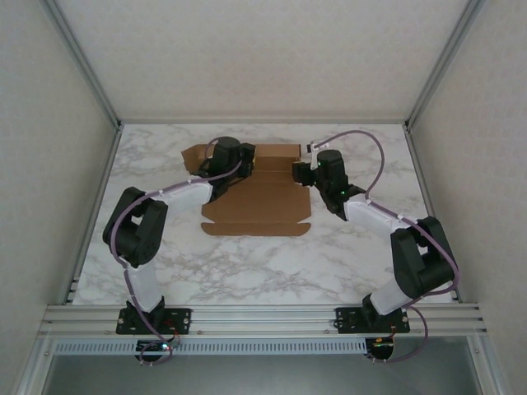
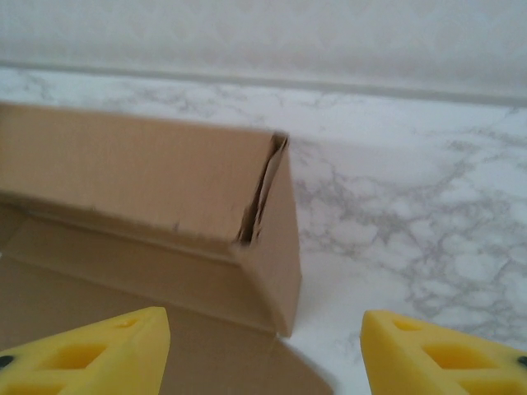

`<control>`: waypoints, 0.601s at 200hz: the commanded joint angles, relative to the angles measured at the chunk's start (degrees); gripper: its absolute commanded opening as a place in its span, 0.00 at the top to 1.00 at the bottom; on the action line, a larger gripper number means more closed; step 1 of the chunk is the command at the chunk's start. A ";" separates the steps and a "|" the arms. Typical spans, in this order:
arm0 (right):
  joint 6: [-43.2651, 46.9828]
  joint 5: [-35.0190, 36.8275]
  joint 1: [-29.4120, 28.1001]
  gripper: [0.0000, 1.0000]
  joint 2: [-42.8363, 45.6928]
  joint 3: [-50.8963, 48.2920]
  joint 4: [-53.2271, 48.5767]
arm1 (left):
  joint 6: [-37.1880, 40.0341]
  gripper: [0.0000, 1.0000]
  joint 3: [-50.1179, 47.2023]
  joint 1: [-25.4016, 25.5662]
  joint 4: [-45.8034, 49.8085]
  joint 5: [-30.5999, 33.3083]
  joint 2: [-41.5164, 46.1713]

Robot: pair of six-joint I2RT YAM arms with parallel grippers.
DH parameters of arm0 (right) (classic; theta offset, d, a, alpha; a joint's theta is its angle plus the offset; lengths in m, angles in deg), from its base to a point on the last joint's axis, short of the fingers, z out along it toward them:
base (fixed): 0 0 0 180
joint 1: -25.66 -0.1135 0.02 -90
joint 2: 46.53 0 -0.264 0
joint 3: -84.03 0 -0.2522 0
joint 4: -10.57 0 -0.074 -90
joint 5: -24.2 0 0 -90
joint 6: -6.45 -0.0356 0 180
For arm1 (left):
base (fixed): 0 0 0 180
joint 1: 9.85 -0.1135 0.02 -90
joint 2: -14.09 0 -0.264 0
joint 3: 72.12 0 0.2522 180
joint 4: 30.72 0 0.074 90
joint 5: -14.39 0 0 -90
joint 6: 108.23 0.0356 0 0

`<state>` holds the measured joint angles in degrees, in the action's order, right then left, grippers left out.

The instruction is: Fold the paper box

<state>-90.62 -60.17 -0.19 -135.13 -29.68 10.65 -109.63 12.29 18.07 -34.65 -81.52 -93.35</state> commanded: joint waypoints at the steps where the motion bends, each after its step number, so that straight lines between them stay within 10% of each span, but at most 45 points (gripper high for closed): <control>1: -6.02 -3.10 3.20 0.38 1.14 4.38 -3.71 | -1.66 0.78 1.86 0.91 5.11 1.12 -2.13; 120: 18.32 -6.20 2.86 0.45 -5.96 -0.08 5.52 | -5.64 0.78 4.68 2.40 11.74 4.58 -1.60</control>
<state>-79.17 -67.56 3.83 -136.66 -30.68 13.14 -112.60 15.81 19.58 -29.74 -78.42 -94.49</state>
